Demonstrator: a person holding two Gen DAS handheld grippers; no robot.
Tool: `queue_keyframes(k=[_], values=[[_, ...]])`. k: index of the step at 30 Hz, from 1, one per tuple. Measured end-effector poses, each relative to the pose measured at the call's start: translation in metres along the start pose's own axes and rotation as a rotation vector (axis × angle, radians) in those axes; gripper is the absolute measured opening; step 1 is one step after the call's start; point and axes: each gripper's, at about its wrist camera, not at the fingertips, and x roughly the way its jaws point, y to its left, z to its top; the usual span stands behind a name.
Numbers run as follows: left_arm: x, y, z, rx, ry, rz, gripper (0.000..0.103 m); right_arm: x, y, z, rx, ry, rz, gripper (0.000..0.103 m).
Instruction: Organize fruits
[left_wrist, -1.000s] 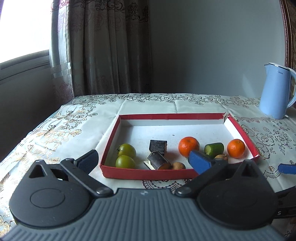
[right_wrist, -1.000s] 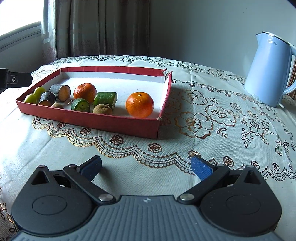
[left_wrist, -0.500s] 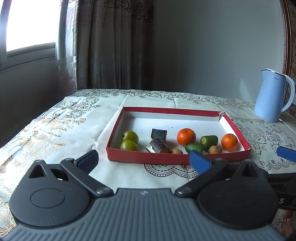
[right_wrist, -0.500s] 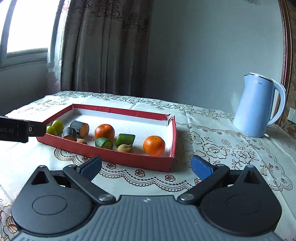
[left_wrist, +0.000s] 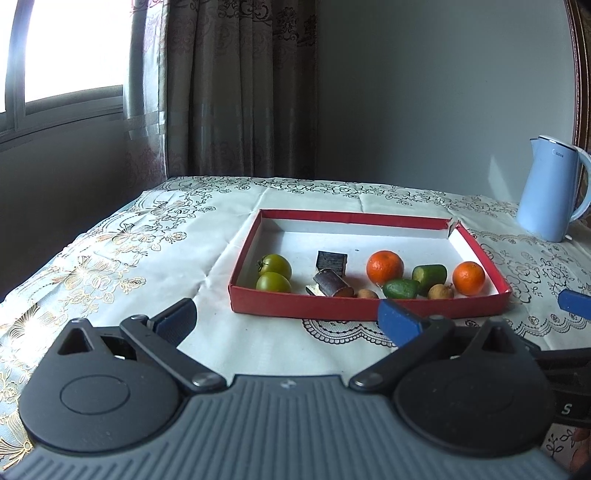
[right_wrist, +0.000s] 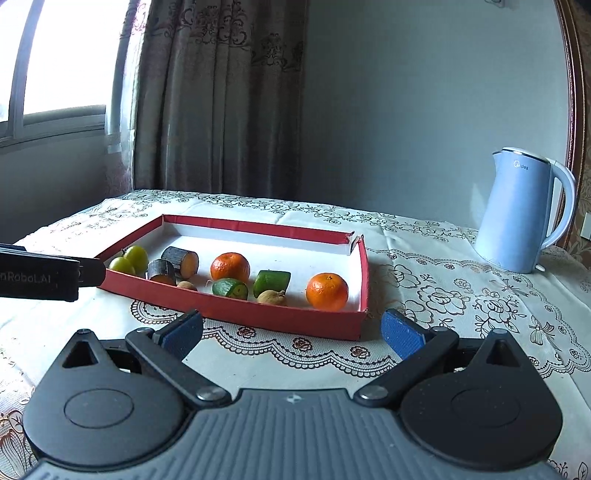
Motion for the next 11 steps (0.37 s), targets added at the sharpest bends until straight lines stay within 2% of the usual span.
queue_keyframes(k=[11], values=[[0.0009,-0.0026,-0.0049,0.015,0.015,0.031,0.103,-0.0003,0.0045,-0.0023,-0.023,0.004,-0.003,0.103]])
